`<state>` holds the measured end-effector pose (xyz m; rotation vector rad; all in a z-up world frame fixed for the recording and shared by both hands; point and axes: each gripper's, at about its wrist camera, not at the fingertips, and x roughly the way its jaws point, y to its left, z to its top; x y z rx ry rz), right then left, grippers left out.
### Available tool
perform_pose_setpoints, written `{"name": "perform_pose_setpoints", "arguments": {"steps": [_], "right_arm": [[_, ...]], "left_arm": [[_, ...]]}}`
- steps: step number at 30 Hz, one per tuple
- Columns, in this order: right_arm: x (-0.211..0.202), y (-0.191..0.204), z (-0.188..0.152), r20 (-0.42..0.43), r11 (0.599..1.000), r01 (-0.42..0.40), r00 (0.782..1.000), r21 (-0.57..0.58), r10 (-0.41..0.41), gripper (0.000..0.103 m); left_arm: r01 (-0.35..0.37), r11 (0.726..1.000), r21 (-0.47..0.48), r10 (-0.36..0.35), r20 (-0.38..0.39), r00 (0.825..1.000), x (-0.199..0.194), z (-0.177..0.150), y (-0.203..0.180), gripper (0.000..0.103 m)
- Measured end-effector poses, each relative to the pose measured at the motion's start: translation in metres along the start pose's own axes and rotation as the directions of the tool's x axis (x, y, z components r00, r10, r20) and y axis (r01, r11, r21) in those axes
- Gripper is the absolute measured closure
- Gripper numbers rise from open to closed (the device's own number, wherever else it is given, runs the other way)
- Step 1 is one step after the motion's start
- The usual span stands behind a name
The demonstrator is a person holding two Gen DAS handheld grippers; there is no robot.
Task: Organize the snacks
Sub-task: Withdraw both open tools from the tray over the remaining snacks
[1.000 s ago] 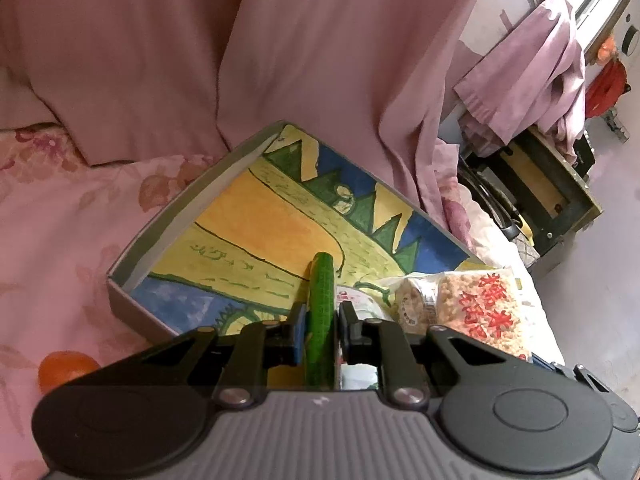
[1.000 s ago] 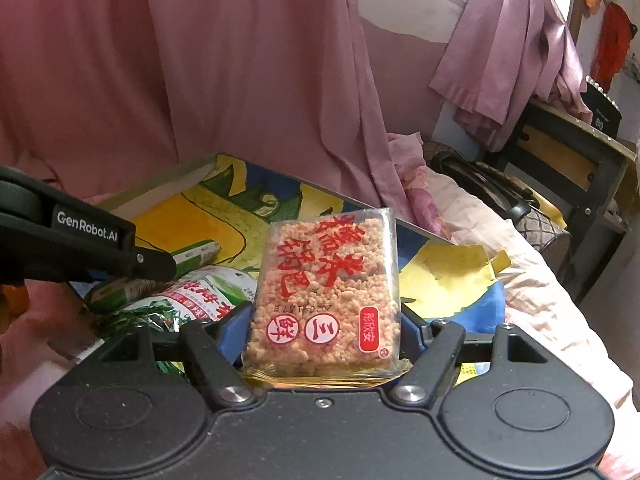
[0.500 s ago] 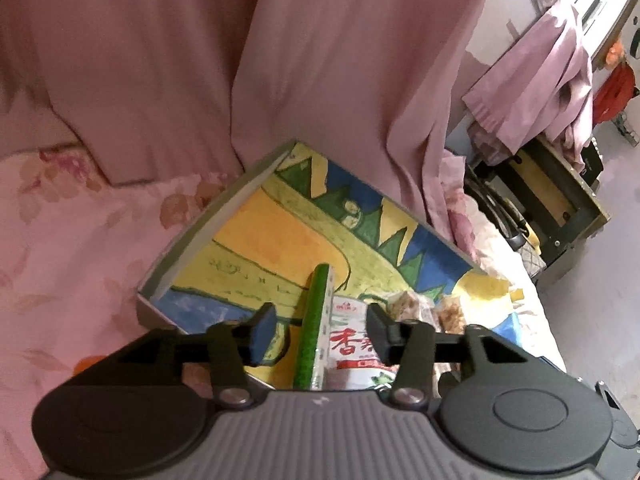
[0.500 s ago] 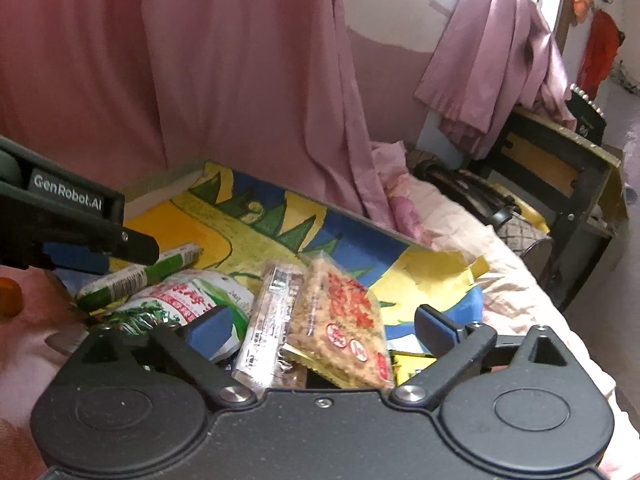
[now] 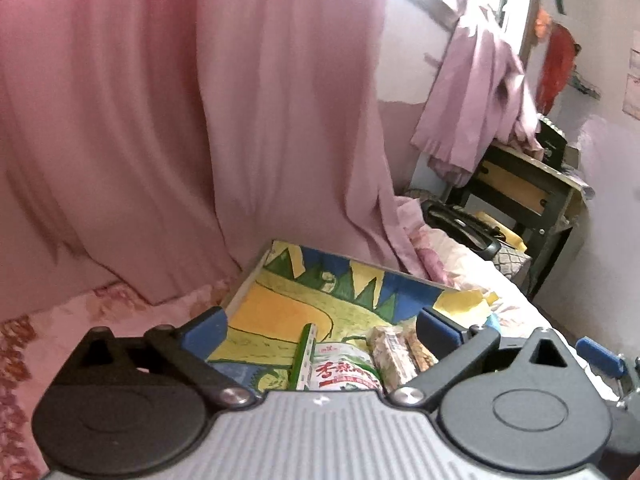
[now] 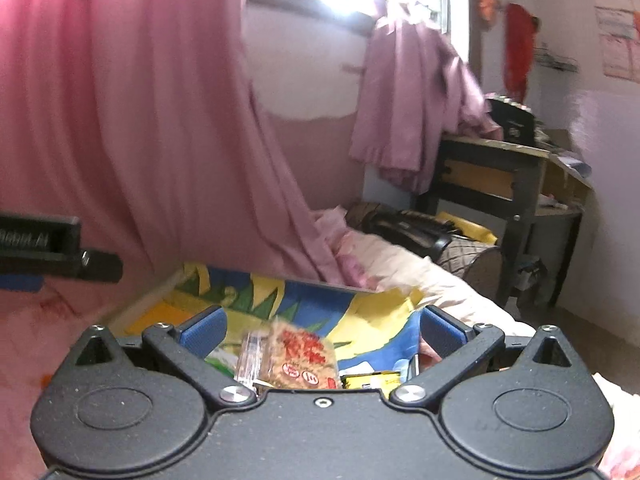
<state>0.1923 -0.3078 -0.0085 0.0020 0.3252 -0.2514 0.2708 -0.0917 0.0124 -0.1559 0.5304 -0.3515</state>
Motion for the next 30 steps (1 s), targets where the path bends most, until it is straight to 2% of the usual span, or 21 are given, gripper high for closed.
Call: {"name": "perform_pose_setpoints", "arguments": {"steps": [4, 12, 20, 25, 30], "right_arm": [[-0.029, -0.010, 0.003, 0.039, 0.999, 0.001, 0.999, 0.052, -0.003, 0.001], [-0.086, -0.020, -0.005, 0.071, 0.998, -0.013, 0.997, 0.060, 0.009, 0.001], [-0.131, -0.030, -0.020, 0.039, 0.994, -0.022, 0.999, 0.109, 0.018, 0.001], [-0.147, -0.034, -0.030, 0.006, 0.991, -0.021, 1.000, 0.135, 0.021, 0.001], [-0.160, -0.031, -0.039, -0.033, 0.989, -0.023, 0.999, 0.145, 0.028, 0.001]], "left_arm": [[-0.022, 0.999, 0.044, 0.021, 0.031, 0.999, -0.031, -0.004, -0.008, 0.000], [-0.059, 0.996, 0.071, 0.056, 0.054, 0.997, -0.077, -0.018, -0.018, 0.000], [-0.077, 0.991, 0.112, 0.073, 0.038, 0.997, -0.116, -0.044, -0.029, 0.000], [-0.093, 0.986, 0.140, 0.088, 0.039, 0.995, -0.135, -0.058, -0.033, 0.000], [-0.104, 0.984, 0.147, 0.104, 0.007, 0.995, -0.146, -0.073, -0.030, 0.000]]}}
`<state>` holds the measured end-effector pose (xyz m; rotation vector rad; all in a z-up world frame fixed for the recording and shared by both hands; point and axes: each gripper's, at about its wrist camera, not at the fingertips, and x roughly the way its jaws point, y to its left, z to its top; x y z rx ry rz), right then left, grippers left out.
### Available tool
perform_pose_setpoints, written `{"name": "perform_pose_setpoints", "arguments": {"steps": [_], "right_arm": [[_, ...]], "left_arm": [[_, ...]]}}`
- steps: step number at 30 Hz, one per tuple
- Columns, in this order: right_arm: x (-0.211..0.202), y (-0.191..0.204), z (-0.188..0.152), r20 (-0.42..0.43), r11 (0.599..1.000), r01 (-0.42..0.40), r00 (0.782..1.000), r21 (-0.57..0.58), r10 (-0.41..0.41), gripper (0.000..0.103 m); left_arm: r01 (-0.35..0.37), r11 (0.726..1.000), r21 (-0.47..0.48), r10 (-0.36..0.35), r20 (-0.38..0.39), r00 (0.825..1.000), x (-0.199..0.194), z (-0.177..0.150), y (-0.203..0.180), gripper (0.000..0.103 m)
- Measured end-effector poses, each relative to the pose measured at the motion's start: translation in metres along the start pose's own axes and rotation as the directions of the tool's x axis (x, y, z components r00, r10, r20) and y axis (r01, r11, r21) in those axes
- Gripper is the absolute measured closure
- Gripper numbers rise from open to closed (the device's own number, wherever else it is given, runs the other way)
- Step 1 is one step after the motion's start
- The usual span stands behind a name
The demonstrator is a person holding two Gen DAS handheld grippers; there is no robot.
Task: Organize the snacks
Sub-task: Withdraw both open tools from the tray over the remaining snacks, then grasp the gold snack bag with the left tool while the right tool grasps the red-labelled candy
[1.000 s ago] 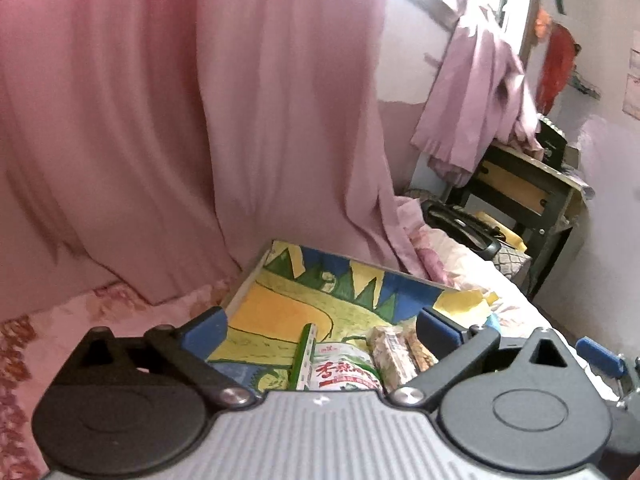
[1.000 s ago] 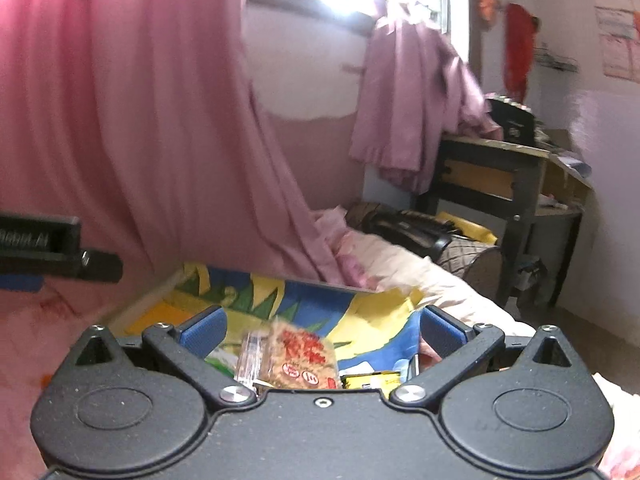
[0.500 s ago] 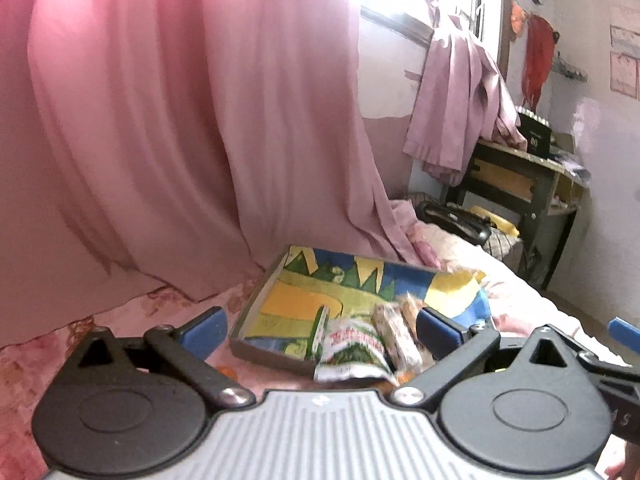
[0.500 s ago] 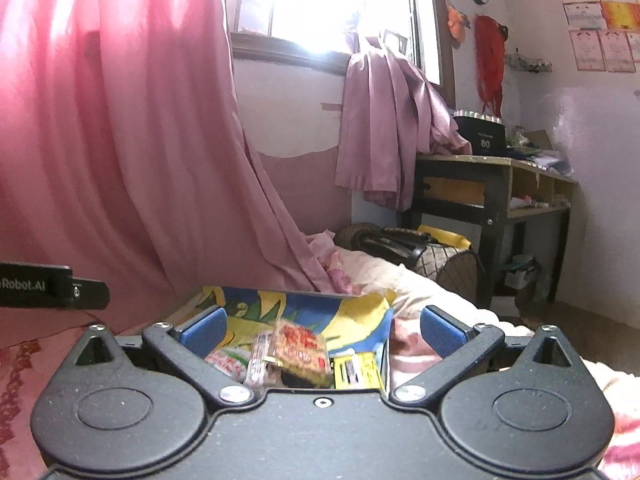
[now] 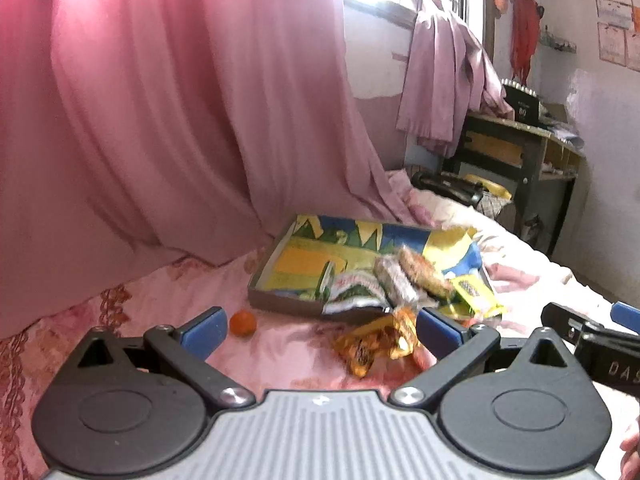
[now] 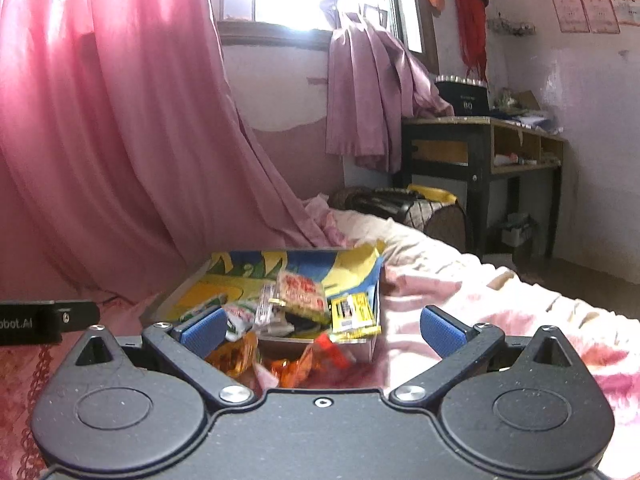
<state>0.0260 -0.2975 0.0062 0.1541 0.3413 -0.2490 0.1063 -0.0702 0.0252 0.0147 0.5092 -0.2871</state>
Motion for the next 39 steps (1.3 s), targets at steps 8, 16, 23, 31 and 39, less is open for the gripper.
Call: {"name": "perform_pose_setpoints", "arguments": {"steps": [8, 16, 23, 31, 39], "right_arm": [[-0.002, 0.010, -0.024, -0.156, 1.000, -0.002, 0.988, -0.017, -0.001, 0.001], [0.000, 0.016, -0.037, -0.223, 0.999, -0.003, 0.975, -0.041, -0.006, 0.001], [0.008, 0.018, -0.043, -0.282, 0.998, 0.001, 0.959, -0.065, -0.019, 0.001], [0.016, 0.025, -0.049, -0.338, 0.993, -0.022, 0.941, -0.114, -0.018, 0.001], [0.033, 0.021, -0.050, -0.437, 0.995, -0.079, 0.898, -0.059, 0.045, 0.001]], "left_arm": [[-0.046, 0.998, 0.043, 0.051, -0.128, 0.990, -0.004, -0.032, -0.004, 0.000], [-0.115, 0.990, 0.083, 0.130, -0.207, 0.970, -0.009, -0.052, 0.000, 0.000], [-0.159, 0.983, 0.093, 0.178, -0.250, 0.952, -0.007, -0.057, 0.008, 0.000], [-0.195, 0.975, 0.106, 0.219, -0.313, 0.924, 0.001, -0.064, 0.016, 0.000], [-0.205, 0.975, 0.091, 0.224, -0.400, 0.889, 0.015, -0.066, 0.029, 0.000]]}}
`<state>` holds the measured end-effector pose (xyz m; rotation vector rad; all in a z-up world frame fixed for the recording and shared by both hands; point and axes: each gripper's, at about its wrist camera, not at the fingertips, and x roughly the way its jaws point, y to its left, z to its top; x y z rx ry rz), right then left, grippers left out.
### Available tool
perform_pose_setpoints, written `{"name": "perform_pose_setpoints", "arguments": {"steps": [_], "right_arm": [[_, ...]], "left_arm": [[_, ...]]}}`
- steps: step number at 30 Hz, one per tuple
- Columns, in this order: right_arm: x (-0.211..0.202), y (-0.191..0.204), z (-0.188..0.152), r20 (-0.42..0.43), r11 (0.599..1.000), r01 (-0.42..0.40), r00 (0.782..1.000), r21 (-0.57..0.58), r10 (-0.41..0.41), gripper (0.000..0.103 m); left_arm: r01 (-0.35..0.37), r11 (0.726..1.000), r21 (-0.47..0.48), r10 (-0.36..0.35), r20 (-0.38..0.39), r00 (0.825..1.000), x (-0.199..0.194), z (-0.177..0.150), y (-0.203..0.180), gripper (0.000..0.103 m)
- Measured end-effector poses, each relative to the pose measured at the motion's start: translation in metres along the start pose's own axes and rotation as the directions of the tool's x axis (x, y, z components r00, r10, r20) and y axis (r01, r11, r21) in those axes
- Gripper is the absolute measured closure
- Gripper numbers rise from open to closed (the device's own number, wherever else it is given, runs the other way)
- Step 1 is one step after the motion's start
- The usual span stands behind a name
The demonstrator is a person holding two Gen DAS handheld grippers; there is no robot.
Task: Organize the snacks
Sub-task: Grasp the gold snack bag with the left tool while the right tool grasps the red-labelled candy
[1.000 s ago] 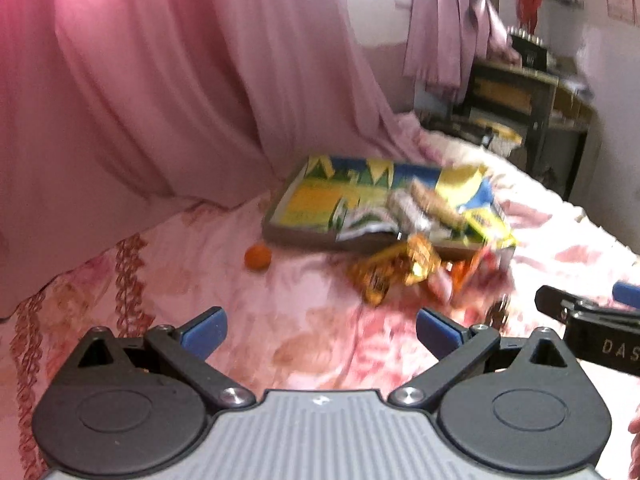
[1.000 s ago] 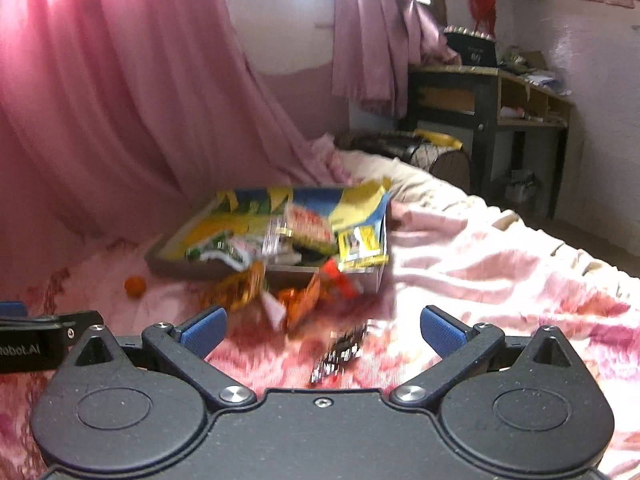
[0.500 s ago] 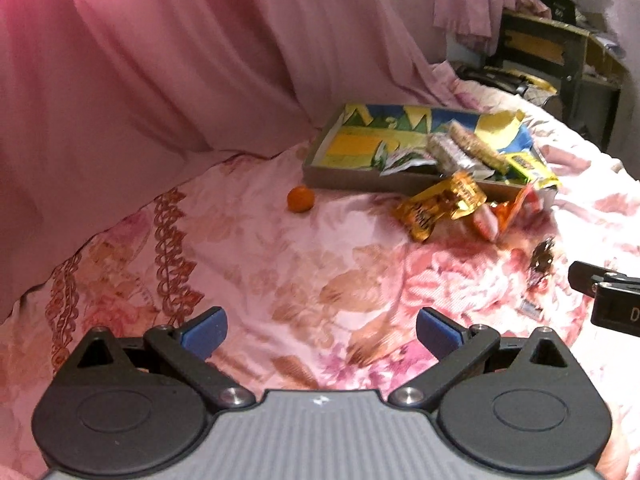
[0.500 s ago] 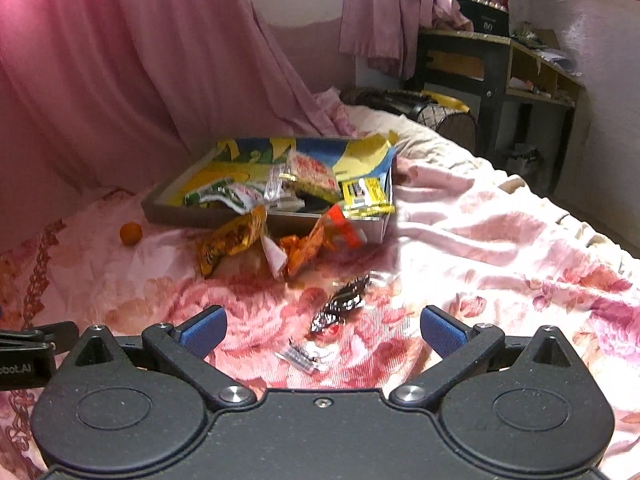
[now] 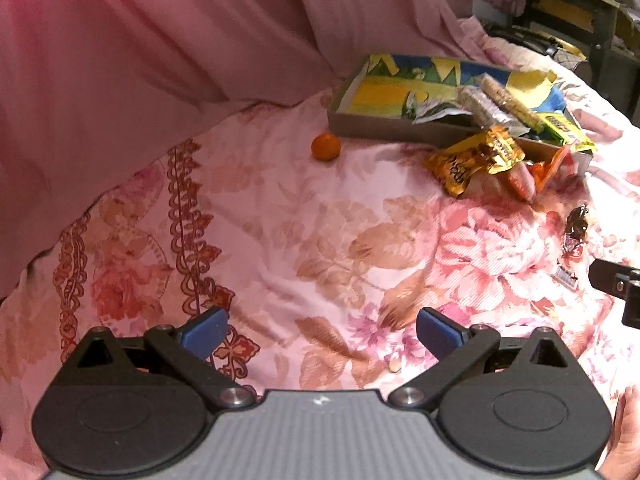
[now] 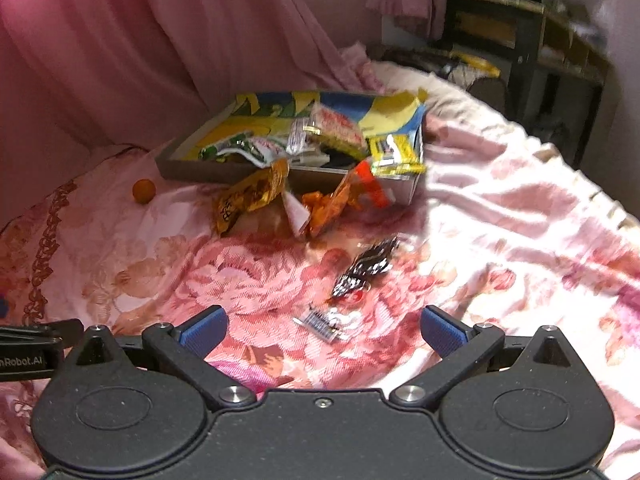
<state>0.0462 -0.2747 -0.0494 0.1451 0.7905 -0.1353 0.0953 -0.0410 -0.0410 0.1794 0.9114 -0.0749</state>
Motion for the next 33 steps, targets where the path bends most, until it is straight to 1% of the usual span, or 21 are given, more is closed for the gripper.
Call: {"name": "perform_pose_setpoints", "arguments": {"steps": [5, 7, 9, 13, 17, 20, 23, 25, 27, 29, 30, 33], "right_arm": [[0.017, -0.010, 0.008, -0.097, 0.998, -0.056, 0.993, 0.038, 0.059, 0.001], [0.024, -0.014, 0.012, -0.124, 0.997, -0.070, 0.990, 0.033, 0.073, 0.001], [0.031, -0.019, 0.018, -0.145, 0.997, -0.069, 0.987, 0.037, 0.074, 0.001], [0.045, -0.033, 0.028, -0.163, 0.996, -0.058, 0.984, 0.066, 0.068, 0.001], [0.057, -0.041, 0.032, -0.155, 0.990, -0.067, 0.984, 0.127, 0.087, 0.001], [0.067, -0.042, 0.033, -0.160, 0.982, -0.088, 0.980, 0.167, 0.115, 0.001], [0.074, -0.039, 0.034, -0.169, 0.980, -0.093, 0.978, 0.176, 0.124, 0.001], [0.077, -0.038, 0.035, -0.165, 0.981, -0.085, 0.980, 0.175, 0.114, 0.001], [0.080, -0.038, 0.036, -0.157, 0.980, -0.076, 0.982, 0.182, 0.105, 0.001], [0.082, -0.040, 0.036, -0.151, 0.978, -0.071, 0.983, 0.194, 0.101, 0.003], [0.082, -0.042, 0.036, -0.149, 0.977, -0.065, 0.984, 0.201, 0.096, 0.004], [0.083, -0.046, 0.034, -0.144, 0.975, -0.040, 0.987, 0.217, 0.073, 0.006]], "left_arm": [[0.041, 0.999, 0.019, -0.040, -0.060, 0.997, 0.015, 0.016, 0.008, 0.000], [0.059, 0.998, 0.025, -0.058, -0.064, 0.996, 0.020, 0.024, 0.012, 0.000], [0.057, 0.997, 0.042, -0.055, -0.059, 0.997, 0.027, 0.032, 0.015, 0.000], [0.052, 0.997, 0.049, -0.049, -0.055, 0.997, 0.043, 0.045, 0.019, 0.000], [0.093, 0.996, -0.002, -0.092, -0.072, 0.993, 0.059, 0.057, 0.027, 0.000], [0.111, 0.993, -0.036, -0.113, -0.067, 0.991, 0.068, 0.062, 0.029, 0.000], [0.153, 0.987, -0.054, -0.156, -0.049, 0.987, 0.074, 0.064, 0.026, 0.000], [0.196, 0.979, -0.055, -0.198, -0.032, 0.980, 0.076, 0.066, 0.022, 0.000], [0.250, 0.967, -0.048, -0.250, 0.000, 0.968, 0.078, 0.068, 0.016, 0.000], [0.301, 0.953, -0.023, -0.300, 0.044, 0.953, 0.080, 0.073, 0.008, 0.000], [0.328, 0.945, 0.003, -0.327, 0.071, 0.942, 0.083, 0.077, 0.003, 0.000], [0.375, 0.923, 0.083, -0.383, 0.119, 0.916, 0.093, 0.085, -0.010, 0.000]]}}
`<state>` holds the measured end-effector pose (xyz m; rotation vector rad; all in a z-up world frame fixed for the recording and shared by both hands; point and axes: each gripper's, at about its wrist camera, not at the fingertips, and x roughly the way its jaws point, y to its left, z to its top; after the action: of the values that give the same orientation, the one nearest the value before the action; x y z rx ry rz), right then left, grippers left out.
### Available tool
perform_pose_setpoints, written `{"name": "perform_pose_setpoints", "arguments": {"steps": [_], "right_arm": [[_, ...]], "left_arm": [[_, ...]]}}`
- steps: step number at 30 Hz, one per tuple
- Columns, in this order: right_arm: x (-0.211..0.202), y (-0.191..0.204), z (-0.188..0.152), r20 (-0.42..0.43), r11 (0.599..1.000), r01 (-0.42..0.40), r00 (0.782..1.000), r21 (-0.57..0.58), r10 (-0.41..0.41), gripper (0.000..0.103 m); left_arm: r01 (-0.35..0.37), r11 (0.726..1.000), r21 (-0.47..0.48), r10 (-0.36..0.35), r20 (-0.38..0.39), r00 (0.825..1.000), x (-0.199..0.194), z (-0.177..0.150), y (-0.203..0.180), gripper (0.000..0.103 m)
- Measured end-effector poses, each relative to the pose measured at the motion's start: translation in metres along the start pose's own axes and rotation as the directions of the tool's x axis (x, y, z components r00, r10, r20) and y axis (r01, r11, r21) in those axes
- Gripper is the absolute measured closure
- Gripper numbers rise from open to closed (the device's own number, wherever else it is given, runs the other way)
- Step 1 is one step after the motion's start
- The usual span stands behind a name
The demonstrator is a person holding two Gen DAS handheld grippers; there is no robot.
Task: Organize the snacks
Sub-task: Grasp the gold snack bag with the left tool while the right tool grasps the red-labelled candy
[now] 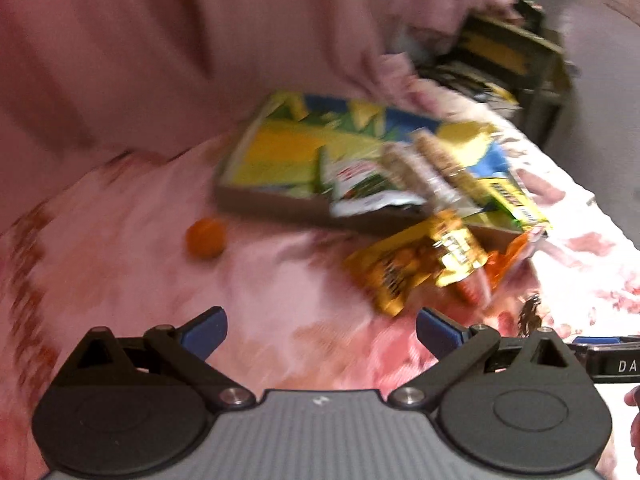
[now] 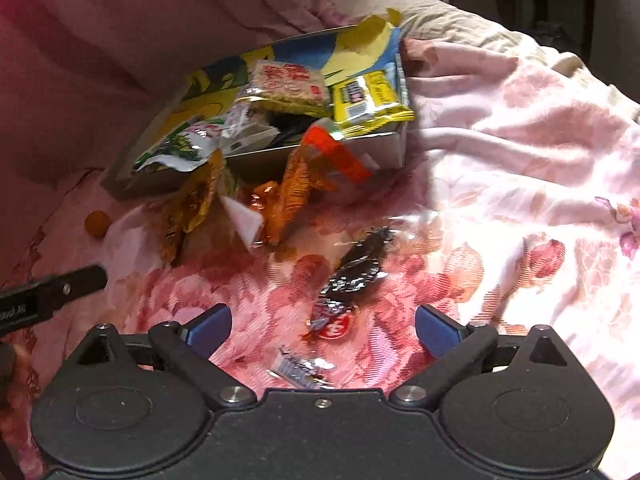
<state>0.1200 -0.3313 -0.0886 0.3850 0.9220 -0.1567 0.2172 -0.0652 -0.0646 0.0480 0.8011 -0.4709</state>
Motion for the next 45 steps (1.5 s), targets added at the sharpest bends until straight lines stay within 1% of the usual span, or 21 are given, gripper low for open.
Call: {"name": "perform_pose_setpoints", "arguments": {"steps": [3, 8, 12, 16, 17, 18, 20, 22, 27, 30, 32, 34, 35, 40, 45], "right_arm": [[0.003, -0.002, -0.003, -0.001, 1.000, 0.014, 1.000, 0.012, -0.014, 0.011], [0.006, 0.005, -0.004, 0.019, 1.000, 0.020, 1.000, -0.022, -0.020, 0.019], [0.011, 0.009, -0.005, 0.029, 0.999, 0.021, 0.999, -0.041, -0.020, 0.023], [0.020, 0.010, -0.006, 0.013, 1.000, 0.006, 1.000, -0.020, -0.005, 0.032], [0.021, 0.010, -0.006, 0.010, 1.000, 0.007, 1.000, -0.011, -0.007, 0.033], [0.022, 0.010, -0.006, 0.011, 1.000, 0.008, 1.000, -0.003, -0.007, 0.034], [0.023, 0.010, -0.005, 0.018, 1.000, 0.008, 1.000, 0.010, -0.008, 0.040], [0.023, 0.009, -0.004, 0.025, 1.000, 0.003, 1.000, 0.024, -0.004, 0.042], [0.027, 0.009, -0.003, 0.039, 0.999, 0.010, 0.999, 0.032, -0.011, 0.047], [0.029, 0.012, -0.001, 0.054, 1.000, 0.015, 0.998, 0.015, -0.016, 0.057], [0.031, 0.015, 0.000, 0.060, 1.000, 0.028, 0.998, -0.005, -0.027, 0.059], [0.032, 0.017, 0.000, 0.065, 0.999, 0.034, 0.997, -0.020, -0.033, 0.062], [0.032, 0.018, 0.000, 0.066, 0.999, 0.040, 0.997, -0.031, -0.038, 0.063], [0.030, 0.018, 0.000, 0.059, 0.998, 0.045, 0.997, -0.034, -0.043, 0.063], [0.028, 0.013, 0.001, 0.042, 0.999, 0.038, 0.998, -0.004, -0.038, 0.062]], "left_arm": [[0.073, 0.996, 0.049, -0.074, 0.024, 0.997, 0.015, 0.004, -0.001, 0.000], [0.153, 0.984, 0.088, -0.159, 0.053, 0.986, 0.028, 0.007, 0.001, 0.000], [0.191, 0.971, 0.147, -0.201, 0.055, 0.978, 0.040, 0.010, -0.008, 0.000], [0.215, 0.951, 0.222, -0.234, 0.063, 0.970, 0.052, 0.012, -0.019, 0.000], [0.224, 0.946, 0.235, -0.244, 0.061, 0.968, 0.055, 0.013, -0.021, 0.000], [0.234, 0.941, 0.242, -0.256, 0.060, 0.965, 0.058, 0.015, -0.022, 0.000], [0.258, 0.938, 0.233, -0.280, 0.066, 0.958, 0.062, 0.017, -0.022, 0.000], [0.298, 0.929, 0.218, -0.317, 0.057, 0.947, 0.067, 0.021, -0.021, 0.000], [0.347, 0.909, 0.232, -0.366, 0.039, 0.930, 0.072, 0.021, -0.022, 0.001], [0.372, 0.896, 0.243, -0.388, 0.020, 0.922, 0.073, 0.017, -0.029, 0.004], [0.366, 0.890, 0.270, -0.384, 0.013, 0.923, 0.073, 0.014, -0.035, 0.005], [0.342, 0.889, 0.304, -0.363, 0.012, 0.932, 0.072, 0.011, -0.039, 0.011], [0.331, 0.890, 0.314, -0.353, 0.011, 0.936, 0.071, 0.011, -0.040, 0.013], [0.320, 0.902, 0.291, -0.332, -0.009, 0.943, 0.065, 0.010, -0.040, 0.015], [0.319, 0.907, 0.276, -0.313, -0.066, 0.948, 0.052, 0.000, -0.047, 0.015]]}}
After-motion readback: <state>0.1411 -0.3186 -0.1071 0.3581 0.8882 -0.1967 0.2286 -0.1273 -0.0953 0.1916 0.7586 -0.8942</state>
